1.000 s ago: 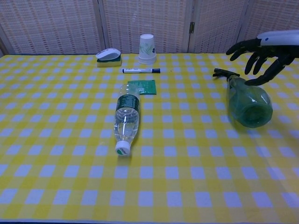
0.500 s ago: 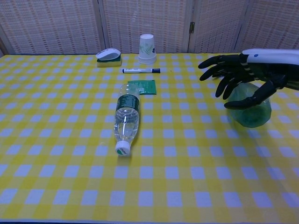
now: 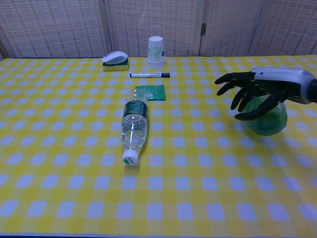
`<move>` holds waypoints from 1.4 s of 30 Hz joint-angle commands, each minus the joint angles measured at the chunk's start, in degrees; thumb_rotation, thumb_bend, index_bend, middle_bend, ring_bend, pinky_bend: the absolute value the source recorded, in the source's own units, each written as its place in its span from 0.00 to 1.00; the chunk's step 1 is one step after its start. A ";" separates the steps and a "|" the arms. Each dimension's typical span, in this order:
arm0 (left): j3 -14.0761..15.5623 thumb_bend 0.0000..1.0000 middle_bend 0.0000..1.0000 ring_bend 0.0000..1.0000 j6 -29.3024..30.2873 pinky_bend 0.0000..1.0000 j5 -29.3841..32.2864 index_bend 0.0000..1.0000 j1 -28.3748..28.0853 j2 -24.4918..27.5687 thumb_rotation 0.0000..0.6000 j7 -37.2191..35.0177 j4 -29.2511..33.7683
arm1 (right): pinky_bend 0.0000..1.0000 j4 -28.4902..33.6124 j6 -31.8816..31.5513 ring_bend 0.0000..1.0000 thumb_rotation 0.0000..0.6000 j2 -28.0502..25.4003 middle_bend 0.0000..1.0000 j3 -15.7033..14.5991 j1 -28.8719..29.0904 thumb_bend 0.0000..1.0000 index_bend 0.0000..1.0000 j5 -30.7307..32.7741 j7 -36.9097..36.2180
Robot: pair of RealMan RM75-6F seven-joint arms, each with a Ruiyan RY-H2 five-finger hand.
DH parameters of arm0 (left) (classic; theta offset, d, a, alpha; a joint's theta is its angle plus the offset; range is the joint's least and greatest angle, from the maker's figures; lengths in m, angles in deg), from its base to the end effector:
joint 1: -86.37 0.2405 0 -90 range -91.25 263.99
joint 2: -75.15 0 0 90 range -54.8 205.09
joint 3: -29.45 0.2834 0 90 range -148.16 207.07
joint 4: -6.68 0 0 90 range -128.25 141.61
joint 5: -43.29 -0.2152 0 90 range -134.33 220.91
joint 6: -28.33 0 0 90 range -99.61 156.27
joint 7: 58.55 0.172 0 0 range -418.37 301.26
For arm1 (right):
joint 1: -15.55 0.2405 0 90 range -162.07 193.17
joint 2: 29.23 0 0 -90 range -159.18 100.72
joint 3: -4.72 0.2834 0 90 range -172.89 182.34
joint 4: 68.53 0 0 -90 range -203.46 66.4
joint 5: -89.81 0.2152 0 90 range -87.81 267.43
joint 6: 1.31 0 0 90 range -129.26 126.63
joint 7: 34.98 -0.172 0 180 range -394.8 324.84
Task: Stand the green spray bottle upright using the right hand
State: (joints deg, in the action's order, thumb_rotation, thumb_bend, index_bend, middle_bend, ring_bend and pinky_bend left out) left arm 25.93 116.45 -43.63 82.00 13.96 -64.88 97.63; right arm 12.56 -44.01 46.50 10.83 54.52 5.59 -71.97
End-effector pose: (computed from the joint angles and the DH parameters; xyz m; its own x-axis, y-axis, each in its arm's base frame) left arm -0.3393 0.2114 0.1957 0.3615 -0.0620 0.9303 0.9314 -0.0219 -0.3634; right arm -0.2287 -0.3794 0.0148 -0.0097 -0.5900 0.8073 -0.9775 -0.1645 -0.1319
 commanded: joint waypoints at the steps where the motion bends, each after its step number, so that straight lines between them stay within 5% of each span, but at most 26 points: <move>1: 0.07 0.40 0.00 0.00 -0.02 0.00 -0.06 0.00 -0.03 -0.11 0.90 0.47 0.13 | 0.31 -0.36 -0.13 0.33 1.00 -1.69 0.19 -1.05 -0.93 0.32 0.12 0.57 0.01; 19: -0.31 0.40 0.00 0.00 -1.42 0.00 1.43 0.00 -0.58 -0.62 0.90 2.02 0.22 | 0.31 -3.80 5.52 0.33 1.00 -10.82 0.19 -5.02 -4.15 0.32 0.12 9.11 9.79; 32: -0.40 0.40 0.00 0.00 -1.81 0.00 1.92 0.00 -0.70 -0.66 0.90 2.33 0.28 | 0.29 -9.63 0.28 0.33 1.00 -11.91 0.18 -1.33 -6.47 0.32 0.12 14.11 14.99; 37: -0.31 0.40 0.00 0.00 -1.94 0.00 1.85 0.00 -0.74 -0.65 0.89 2.58 0.49 | 0.27 -6.69 -2.01 0.31 1.00 -13.69 0.18 1.20 -7.74 0.32 0.12 13.77 9.50; 42: -0.16 0.40 0.00 0.00 -2.08 0.00 1.52 0.00 -0.83 -0.46 0.89 2.17 0.70 | 0.18 -6.21 -1.53 0.26 1.00 -13.03 0.16 3.16 -5.88 0.32 0.12 19.44 18.97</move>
State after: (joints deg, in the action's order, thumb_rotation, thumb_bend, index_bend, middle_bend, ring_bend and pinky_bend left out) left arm 25.75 114.32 -42.04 81.17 13.46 -62.63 98.30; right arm 5.44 -45.86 33.36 12.14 47.51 20.58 -61.16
